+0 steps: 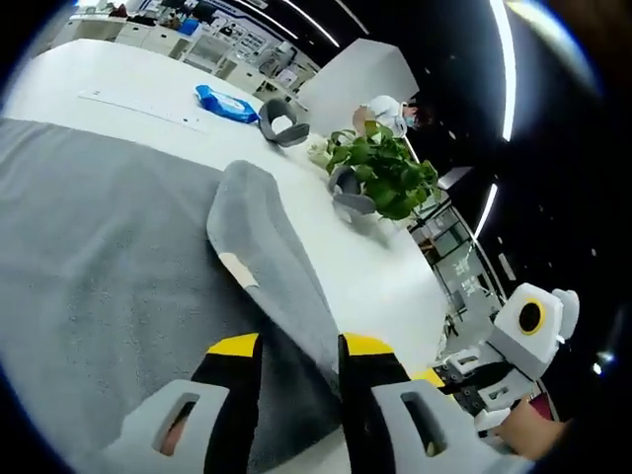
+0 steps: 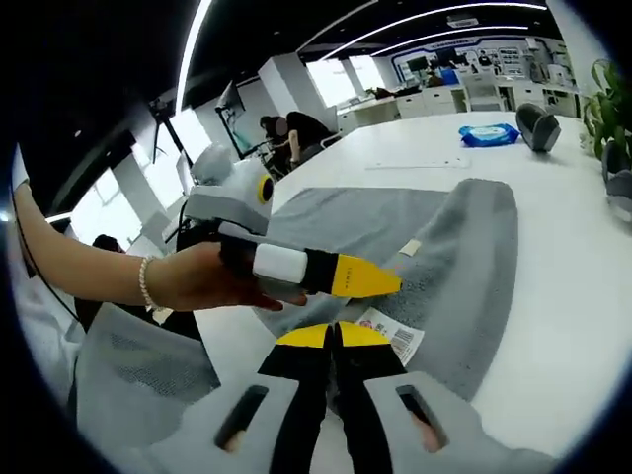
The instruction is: Fold the towel on the table until its edges align and the towel forms a compact rectangular stack.
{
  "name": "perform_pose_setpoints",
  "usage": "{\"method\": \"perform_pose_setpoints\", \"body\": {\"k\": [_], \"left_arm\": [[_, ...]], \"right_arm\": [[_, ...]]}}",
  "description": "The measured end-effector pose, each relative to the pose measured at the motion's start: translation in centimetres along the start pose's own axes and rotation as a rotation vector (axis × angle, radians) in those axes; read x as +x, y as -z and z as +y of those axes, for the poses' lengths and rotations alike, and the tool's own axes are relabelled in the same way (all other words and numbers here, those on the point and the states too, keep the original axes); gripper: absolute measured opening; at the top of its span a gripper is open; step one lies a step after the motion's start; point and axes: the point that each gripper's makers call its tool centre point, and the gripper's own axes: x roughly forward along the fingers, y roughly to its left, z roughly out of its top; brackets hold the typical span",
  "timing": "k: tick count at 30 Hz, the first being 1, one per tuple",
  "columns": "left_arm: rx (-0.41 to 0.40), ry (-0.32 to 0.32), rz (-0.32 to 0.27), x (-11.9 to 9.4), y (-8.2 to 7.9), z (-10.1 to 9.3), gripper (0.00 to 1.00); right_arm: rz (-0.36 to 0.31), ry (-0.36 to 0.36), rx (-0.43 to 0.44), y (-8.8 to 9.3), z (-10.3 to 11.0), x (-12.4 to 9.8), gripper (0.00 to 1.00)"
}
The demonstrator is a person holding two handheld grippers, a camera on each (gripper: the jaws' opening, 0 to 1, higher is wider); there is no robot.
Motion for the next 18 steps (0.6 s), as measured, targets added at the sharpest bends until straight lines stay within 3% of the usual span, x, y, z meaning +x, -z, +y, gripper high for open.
{"method": "perform_pose_setpoints", "body": {"k": [8,11,18], "left_arm": [[-0.011,-0.055,-0.010,0.5,-2.3,2.6,0.25],[-0.030,-0.060,-0.012,0.9,-2.9,2.9,0.24],[-0.069,-0.059,-0.019,2.4,-4.1,2.8,0.23]], "right_arm": [[-0.030,-0.042,0.045,-0.1,0.2,-0.3,0.00],[-0.098,-0.105,0.080,-1.3,1.3,-0.7,0.00],[-0.084,-0.118,0.071,-1.0,2.0,-0.9,0.00]]}}
